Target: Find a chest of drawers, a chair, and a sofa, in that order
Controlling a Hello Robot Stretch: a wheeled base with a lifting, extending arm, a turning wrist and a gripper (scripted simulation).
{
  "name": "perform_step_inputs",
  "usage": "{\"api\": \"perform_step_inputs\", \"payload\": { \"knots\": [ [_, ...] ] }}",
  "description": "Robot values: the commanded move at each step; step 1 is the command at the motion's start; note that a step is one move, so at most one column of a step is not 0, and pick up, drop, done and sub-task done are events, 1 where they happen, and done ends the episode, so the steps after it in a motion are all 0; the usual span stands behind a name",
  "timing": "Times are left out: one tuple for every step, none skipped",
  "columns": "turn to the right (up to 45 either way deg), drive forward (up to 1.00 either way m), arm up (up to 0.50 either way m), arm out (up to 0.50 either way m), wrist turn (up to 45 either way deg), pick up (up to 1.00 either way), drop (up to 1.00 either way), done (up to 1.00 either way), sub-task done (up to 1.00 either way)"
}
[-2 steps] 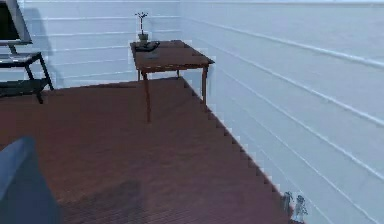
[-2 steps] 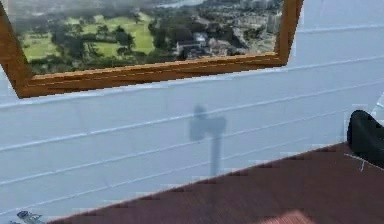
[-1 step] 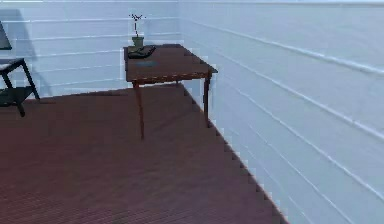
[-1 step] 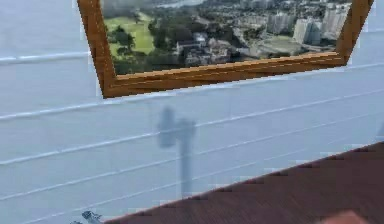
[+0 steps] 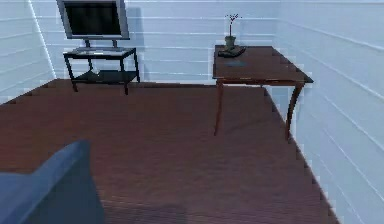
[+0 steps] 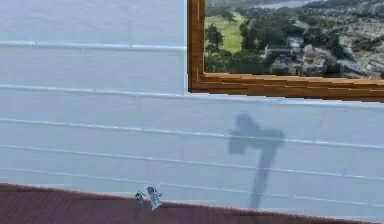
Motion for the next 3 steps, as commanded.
{"api": "perform_step_inputs", "payload": {
  "knots": [
    [0.0, 0.50, 0.00, 0.00, 0.0, 0.00, 0.00, 0.00, 0.00],
    [0.0, 0.65, 0.00, 0.00, 0.0, 0.00, 0.00, 0.00, 0.00],
    [-36.0, 0.00, 0.00, 0.00, 0.0, 0.00, 0.00, 0.00, 0.00]
  ]
}}
